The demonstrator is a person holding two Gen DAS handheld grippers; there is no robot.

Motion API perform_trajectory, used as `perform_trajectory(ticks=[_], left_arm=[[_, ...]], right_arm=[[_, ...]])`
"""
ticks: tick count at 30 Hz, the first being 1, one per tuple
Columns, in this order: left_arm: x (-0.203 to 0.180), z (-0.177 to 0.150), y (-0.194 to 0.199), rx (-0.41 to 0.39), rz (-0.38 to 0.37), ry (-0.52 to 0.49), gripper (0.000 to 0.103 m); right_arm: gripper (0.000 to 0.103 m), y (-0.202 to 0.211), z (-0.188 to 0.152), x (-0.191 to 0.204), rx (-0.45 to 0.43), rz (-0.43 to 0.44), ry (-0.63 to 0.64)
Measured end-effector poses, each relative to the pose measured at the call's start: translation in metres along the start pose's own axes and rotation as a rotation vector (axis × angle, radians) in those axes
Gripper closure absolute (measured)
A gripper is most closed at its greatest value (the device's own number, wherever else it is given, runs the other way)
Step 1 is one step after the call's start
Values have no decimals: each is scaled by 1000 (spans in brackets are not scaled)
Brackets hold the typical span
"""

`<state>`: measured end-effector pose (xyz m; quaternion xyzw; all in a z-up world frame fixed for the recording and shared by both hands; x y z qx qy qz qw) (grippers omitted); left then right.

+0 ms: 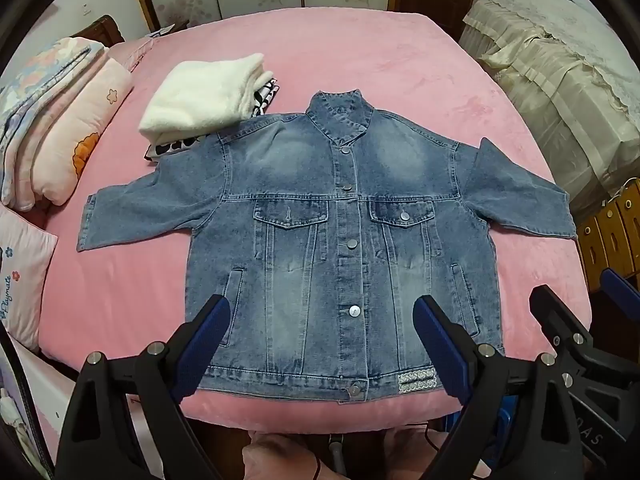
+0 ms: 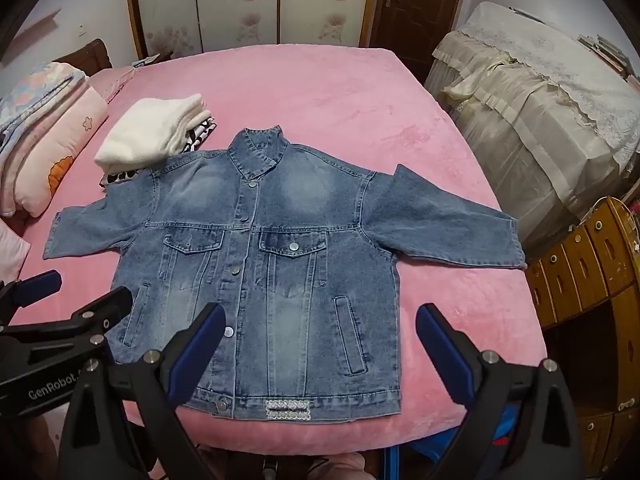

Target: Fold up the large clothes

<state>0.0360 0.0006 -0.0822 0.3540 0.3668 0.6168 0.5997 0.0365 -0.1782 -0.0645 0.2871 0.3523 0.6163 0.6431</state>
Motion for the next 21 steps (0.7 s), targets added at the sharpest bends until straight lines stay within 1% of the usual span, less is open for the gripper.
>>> perform_trajectory(ticks=[4,6,8,10,14,21], left_arm=[[-1,-2,-2,8,-12,8,12],[8,1,-5,14,-17,14,12],[7,-1,-4,14,-15,17,12],[6,-1,-4,15,-16,14,12],[7,-1,-5,15,-21,14,12],[5,-2,-2,19,-17,12,12]], right_arm=[[6,1,0,0,4,-1,0],[6,1,0,1,8,-1,1],[6,1,0,3,11,-2,5],[6,4,6,3,3,11,-3],[6,7,8,8,2,7,0],[6,0,-1,5,11,13,-11]])
Point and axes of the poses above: each gripper's, at about its wrist camera, not at the fingertips, and y roughly against the way its jaws point, x to its left, z to its top, the point moved 9 cm from there along -y, roughly the way its jaws point, and after that the axes turned 5 degrees about -x, right-handed, at the moved point
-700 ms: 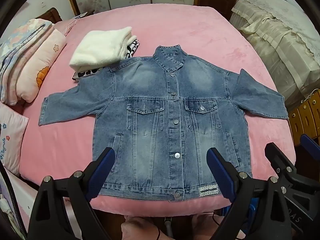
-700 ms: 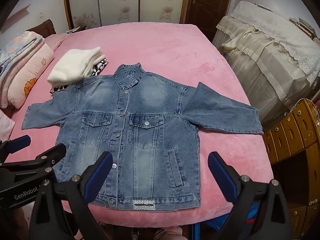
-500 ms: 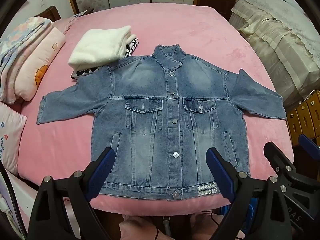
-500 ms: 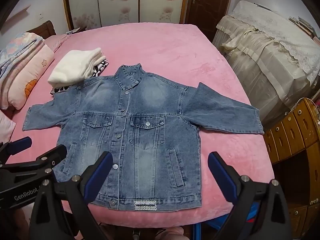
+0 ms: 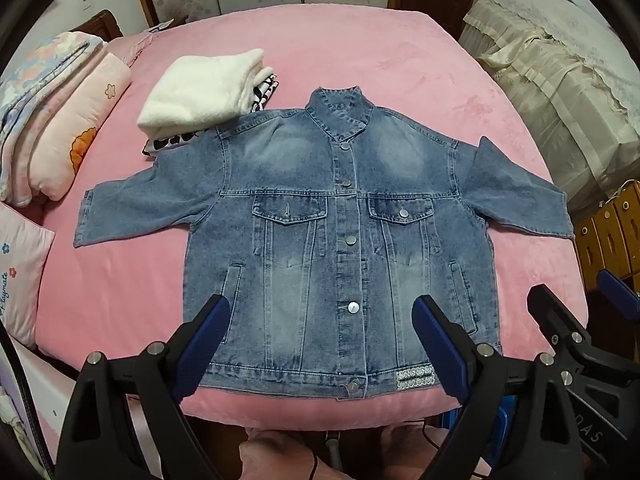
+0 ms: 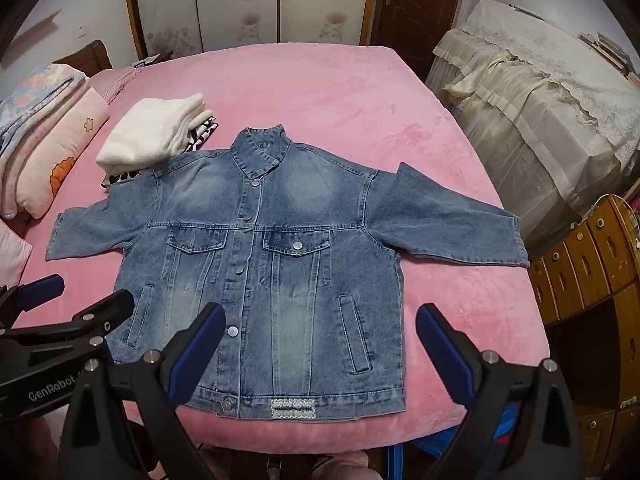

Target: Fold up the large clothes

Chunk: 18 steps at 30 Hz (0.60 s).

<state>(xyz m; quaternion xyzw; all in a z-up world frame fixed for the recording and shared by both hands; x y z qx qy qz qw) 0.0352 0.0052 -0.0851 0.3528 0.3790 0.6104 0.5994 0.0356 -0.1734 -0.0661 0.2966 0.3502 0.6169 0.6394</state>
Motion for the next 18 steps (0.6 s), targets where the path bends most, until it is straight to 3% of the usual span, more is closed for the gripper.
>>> perform_trajectory(ticks=[18], left_arm=[[0,-3,-2,4,4,-4,12]], right_arm=[[6,-4,-7,0,16,8,-9]])
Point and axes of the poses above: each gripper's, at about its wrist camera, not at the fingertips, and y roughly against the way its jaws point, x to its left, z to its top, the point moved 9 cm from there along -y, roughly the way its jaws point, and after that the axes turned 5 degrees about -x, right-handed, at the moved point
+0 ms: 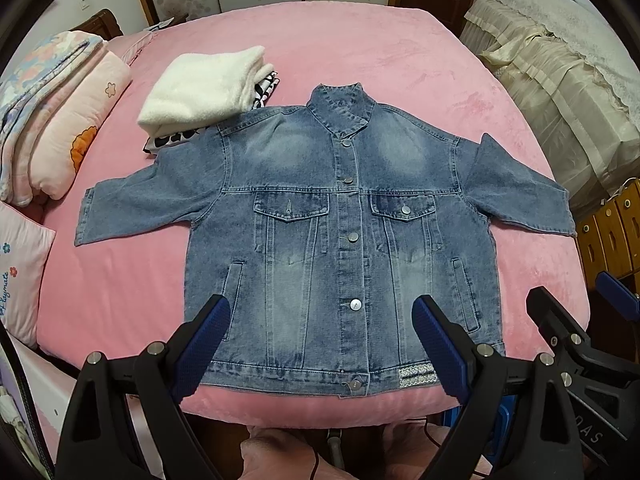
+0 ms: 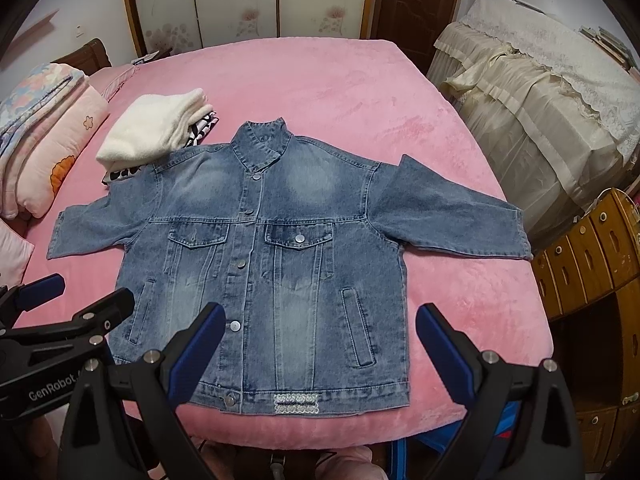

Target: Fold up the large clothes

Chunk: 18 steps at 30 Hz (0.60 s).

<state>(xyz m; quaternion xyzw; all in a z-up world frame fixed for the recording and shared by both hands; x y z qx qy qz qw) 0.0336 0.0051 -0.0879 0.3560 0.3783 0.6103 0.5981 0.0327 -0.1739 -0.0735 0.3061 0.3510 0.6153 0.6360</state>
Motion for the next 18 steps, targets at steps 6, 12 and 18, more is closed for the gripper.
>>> perform_trajectory(ticks=[6,12,18], left_arm=[[0,0,0,1,1,0,12],[1,0,0,2,2,-1,12],[1,0,0,0,3,-1,12]], right_arm=[[6,-1,-1,1,1,0,0],[6,-1,0,1,-2,0,3],[7,2,1,4,-6,5,8]])
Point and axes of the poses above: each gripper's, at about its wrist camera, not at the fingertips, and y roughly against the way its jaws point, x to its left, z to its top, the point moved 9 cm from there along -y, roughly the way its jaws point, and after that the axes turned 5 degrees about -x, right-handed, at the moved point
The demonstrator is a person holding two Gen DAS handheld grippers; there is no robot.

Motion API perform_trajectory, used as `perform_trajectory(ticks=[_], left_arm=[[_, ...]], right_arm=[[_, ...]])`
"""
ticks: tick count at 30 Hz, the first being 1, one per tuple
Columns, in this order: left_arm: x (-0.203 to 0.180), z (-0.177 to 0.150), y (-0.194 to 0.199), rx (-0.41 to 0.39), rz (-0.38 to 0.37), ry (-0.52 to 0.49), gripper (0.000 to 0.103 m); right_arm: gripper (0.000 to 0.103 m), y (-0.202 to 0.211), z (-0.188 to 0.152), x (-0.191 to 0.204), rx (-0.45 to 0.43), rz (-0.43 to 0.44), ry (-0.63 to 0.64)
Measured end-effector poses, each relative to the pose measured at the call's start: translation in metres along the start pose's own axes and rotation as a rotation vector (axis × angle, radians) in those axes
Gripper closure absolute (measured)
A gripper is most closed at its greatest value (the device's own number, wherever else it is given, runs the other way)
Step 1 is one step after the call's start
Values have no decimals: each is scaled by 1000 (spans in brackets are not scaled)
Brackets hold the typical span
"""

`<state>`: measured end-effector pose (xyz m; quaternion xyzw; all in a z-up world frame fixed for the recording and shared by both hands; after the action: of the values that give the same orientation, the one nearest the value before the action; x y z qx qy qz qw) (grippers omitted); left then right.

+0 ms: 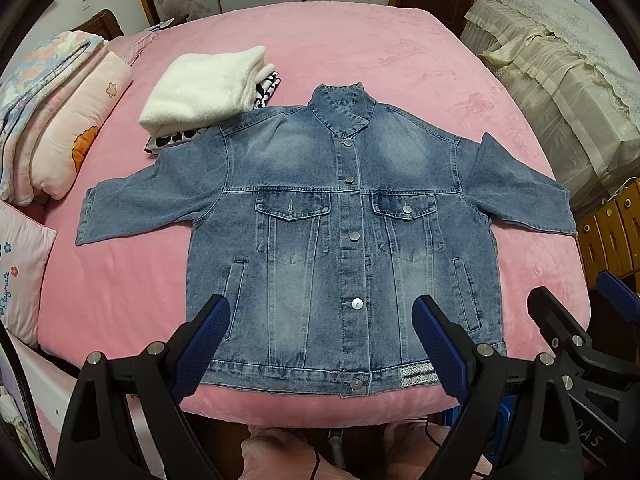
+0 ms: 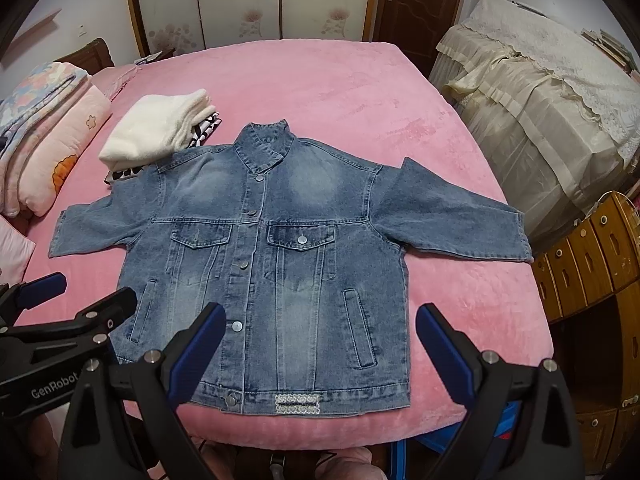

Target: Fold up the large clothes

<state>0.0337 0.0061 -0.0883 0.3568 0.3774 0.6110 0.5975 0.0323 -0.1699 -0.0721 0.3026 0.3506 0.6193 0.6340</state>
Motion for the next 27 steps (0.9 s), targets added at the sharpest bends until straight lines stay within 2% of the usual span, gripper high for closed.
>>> perform_trajectory(ticks=[13,27], left_arm=[[2,1,0,-4,-3,-1,12],[4,12,3,-26,-16,-39,12]], right_arm=[[10,7,3,4,-17,17,10],[10,10,7,5,-35,27,-37]])
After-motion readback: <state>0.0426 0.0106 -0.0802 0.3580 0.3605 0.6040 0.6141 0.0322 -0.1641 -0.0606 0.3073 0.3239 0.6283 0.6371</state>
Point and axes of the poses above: each gripper's, at about its wrist camera, not at the fingertips, and y roughly against the way its jaws point, x to its left, z to its top, the point moved 9 cm from there along -y, roughly the way its jaws point, and after that the axes turned 5 degrees about -x, right-handed, at the moved point
